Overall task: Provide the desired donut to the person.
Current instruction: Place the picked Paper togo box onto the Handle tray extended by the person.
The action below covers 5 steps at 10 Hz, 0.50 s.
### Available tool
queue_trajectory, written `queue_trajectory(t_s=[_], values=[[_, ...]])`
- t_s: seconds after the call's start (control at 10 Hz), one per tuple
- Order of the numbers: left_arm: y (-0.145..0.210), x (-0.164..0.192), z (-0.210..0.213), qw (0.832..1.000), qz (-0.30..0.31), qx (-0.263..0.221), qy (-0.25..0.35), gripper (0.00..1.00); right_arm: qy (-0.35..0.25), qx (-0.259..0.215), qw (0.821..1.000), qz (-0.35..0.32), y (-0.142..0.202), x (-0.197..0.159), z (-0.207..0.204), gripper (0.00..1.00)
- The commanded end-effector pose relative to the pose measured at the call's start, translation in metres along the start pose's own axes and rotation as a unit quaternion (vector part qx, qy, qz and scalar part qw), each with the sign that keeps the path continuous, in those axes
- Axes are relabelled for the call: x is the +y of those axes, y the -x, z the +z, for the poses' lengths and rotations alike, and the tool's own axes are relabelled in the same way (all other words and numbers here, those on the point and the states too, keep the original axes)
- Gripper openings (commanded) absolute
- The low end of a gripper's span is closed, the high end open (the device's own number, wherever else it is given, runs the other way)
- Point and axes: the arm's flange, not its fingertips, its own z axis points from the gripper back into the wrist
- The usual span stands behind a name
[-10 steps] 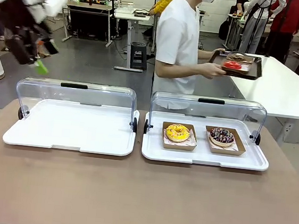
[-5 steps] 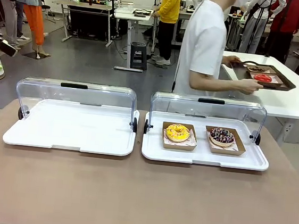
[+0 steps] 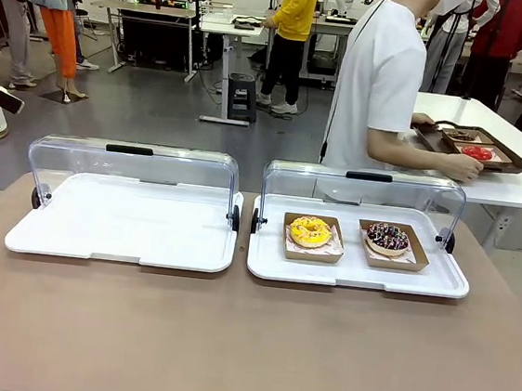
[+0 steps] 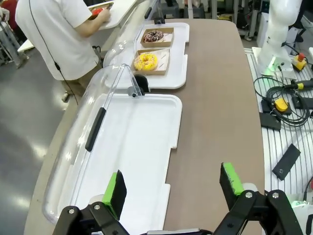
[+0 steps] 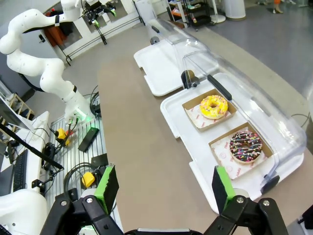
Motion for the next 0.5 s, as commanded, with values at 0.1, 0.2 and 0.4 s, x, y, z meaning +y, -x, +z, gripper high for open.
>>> queue_trajectory(t_s=[0.1, 0.2, 0.4], values=[[0.017, 0.012, 0.002, 0.998, 0.034, -0.049, 0.019, 1.00, -0.002, -0.005, 1.000, -0.001, -0.001, 0.000, -0.001, 1.00], [0.040, 0.017, 0.011, 0.995, 0.051, -0.087, 0.024, 1.00, -0.002, -0.005, 1.000, -0.001, -0.001, 0.000, -0.001, 1.00], [0.068, 0.021, 0.023, 0.993, 0.051, -0.104, 0.010, 1.00, -0.002, -0.005, 1.000, -0.001, -0.001, 0.000, -0.001, 1.00]])
